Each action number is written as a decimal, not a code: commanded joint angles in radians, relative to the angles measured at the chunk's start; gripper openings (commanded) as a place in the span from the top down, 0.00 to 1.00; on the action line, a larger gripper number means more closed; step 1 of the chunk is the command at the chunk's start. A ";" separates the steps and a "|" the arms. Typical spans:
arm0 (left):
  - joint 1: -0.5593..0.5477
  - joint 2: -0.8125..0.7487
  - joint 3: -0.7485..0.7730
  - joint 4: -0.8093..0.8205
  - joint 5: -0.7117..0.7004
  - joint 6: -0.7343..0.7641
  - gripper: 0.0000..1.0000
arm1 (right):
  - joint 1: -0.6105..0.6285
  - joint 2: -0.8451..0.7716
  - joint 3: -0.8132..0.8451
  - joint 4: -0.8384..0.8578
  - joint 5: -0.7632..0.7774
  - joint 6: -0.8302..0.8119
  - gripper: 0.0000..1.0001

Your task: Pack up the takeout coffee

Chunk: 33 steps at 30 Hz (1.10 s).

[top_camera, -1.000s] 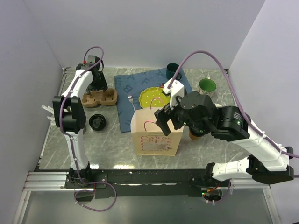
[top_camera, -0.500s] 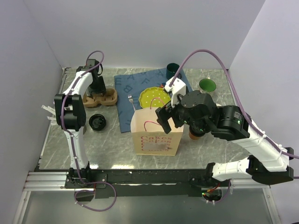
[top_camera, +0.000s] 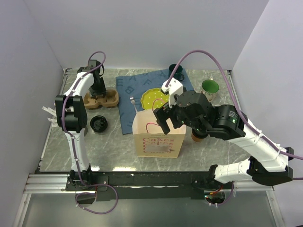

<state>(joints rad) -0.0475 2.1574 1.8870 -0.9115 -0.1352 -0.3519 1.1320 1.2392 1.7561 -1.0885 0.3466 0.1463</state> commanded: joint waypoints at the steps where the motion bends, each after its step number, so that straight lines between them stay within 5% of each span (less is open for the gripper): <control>1: 0.001 -0.019 0.050 -0.015 -0.009 0.019 0.52 | -0.011 0.002 0.042 -0.004 -0.001 0.027 0.00; 4: 0.001 -0.022 0.049 -0.015 -0.015 0.021 0.44 | -0.011 0.006 0.040 -0.004 -0.008 0.035 0.00; 14: 0.000 -0.041 0.040 -0.012 0.000 0.025 0.52 | -0.014 0.011 0.032 -0.017 -0.014 0.055 0.00; 26: 0.000 -0.056 0.063 -0.024 -0.007 0.025 0.44 | -0.015 0.028 0.043 -0.039 -0.023 0.071 0.00; 33: -0.002 -0.076 0.057 -0.018 -0.009 0.030 0.58 | -0.017 0.029 0.043 -0.042 -0.027 0.079 0.00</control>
<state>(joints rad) -0.0475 2.1559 1.9137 -0.9325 -0.1364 -0.3321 1.1229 1.2690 1.7561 -1.1320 0.3191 0.2050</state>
